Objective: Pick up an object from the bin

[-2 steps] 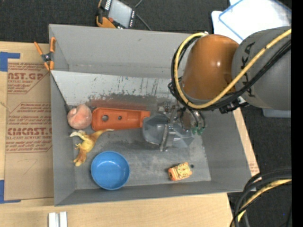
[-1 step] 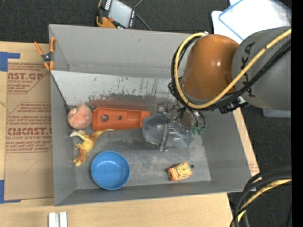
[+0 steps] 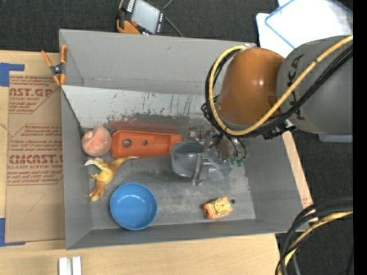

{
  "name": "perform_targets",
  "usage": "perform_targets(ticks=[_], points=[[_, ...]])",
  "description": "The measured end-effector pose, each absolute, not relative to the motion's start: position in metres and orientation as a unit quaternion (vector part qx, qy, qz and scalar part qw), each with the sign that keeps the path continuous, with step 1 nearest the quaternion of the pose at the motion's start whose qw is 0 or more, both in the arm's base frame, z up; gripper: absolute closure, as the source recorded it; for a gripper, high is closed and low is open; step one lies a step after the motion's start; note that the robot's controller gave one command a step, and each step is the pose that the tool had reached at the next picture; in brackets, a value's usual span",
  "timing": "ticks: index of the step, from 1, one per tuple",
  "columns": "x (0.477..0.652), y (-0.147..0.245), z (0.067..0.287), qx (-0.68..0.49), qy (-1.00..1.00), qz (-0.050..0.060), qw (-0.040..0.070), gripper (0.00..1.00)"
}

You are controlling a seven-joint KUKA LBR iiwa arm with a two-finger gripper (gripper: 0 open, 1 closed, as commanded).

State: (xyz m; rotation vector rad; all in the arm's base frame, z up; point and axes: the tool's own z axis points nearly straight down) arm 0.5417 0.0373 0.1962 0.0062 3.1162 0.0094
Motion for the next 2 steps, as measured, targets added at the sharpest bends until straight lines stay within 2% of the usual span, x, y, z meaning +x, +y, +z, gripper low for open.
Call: perform_targets(ticks=[1,2], points=[[0.562,-0.001,0.158,-0.178,0.984,0.002,0.010,1.00],[0.566,0.064,0.247,-0.024,1.000,0.003,0.006,1.00]])
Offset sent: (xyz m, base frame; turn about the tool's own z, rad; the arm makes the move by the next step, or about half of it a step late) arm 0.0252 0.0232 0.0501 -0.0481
